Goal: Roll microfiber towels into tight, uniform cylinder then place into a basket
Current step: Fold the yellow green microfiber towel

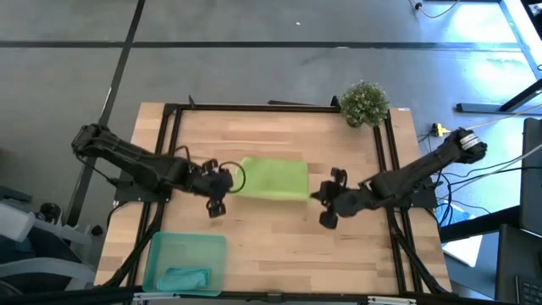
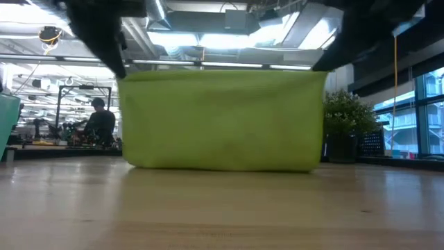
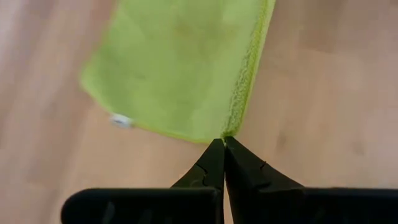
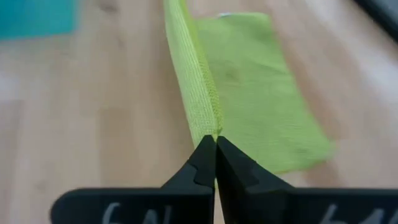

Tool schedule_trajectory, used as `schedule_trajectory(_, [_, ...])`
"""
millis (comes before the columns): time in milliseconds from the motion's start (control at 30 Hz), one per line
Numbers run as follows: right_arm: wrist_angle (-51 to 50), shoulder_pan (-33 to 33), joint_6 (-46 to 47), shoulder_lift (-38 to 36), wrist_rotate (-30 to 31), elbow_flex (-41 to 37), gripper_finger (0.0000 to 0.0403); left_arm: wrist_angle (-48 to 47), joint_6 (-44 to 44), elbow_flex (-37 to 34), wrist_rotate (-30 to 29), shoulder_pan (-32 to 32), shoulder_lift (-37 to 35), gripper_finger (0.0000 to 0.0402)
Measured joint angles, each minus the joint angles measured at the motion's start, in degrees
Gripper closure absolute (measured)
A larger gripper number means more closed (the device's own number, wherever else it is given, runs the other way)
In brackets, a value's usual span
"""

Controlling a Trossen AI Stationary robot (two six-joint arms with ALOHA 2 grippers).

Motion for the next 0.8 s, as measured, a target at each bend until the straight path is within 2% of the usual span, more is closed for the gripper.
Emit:
schedule_trajectory(267, [19.18,4.39,7.12,3.04,-1.55,-10.06,0.0398,9.62,-5.99,-7.20,2.14,-7.29,0.00,0.0402])
schedule_trajectory(433, [20.05,4.57,9.41,6.95,-1.54,-10.65,0.0398,13.23,-6.16,-9.84,2.12,-8.76,0.02,0.0401])
schedule_trajectory(533, [19.54,3.15,9.62,7.83,-1.40,-10.65,0.0398,13.26,-6.09,-9.96,-0.23,-8.25,0.02,0.0402])
schedule_trajectory(800, [16.10,-4.12,8.10,7.82,1.43,-10.70,0.0398,12.45,-4.96,-10.05,-8.06,-0.77,0.71,0.0402])
